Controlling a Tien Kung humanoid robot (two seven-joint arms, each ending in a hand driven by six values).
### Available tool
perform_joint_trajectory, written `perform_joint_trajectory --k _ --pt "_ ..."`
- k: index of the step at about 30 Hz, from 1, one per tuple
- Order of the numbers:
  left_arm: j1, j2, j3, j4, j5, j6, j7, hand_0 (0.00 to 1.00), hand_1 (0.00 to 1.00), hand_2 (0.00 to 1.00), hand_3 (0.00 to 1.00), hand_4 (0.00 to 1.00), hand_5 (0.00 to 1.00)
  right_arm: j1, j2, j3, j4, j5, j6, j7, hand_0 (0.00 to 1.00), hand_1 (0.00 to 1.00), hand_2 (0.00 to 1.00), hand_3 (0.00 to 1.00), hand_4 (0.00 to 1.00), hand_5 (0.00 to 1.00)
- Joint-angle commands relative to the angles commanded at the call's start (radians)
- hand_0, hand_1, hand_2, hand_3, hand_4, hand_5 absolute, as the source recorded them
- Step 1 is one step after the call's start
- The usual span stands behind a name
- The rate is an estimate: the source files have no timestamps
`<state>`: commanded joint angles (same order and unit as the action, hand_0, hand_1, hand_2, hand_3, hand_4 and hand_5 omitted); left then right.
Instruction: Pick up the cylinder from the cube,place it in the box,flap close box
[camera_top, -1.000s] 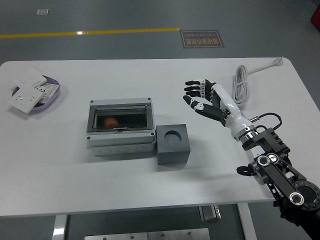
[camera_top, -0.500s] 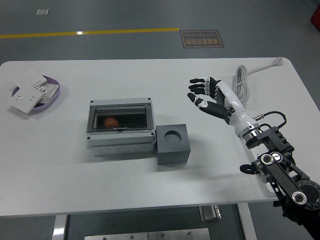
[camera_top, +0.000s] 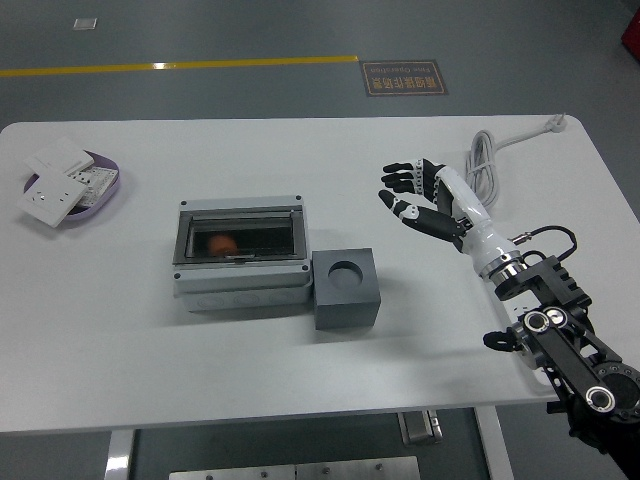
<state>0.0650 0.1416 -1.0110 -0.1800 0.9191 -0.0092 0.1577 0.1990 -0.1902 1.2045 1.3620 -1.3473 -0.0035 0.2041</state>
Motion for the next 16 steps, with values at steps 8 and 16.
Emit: perform_joint_trajectory --k 8,16 --pt "0.001 -0.004 -0.004 0.0 0.005 0.001 0.001 0.613 0.593 0.6 0.586 0.657 0.21 -0.007 0.001 0.004 -0.004 -0.018 -0.003 0.003 0.729 0.68 0.652 0.646 0.754 0.266" --pt "-0.002 -0.003 -0.012 0.0 0.015 0.0 0.005 0.613 0.593 0.6 0.586 0.657 0.21 -0.016 0.002 0.0 -0.004 -0.018 -0.011 0.012 0.731 0.68 0.652 0.646 0.752 0.266"
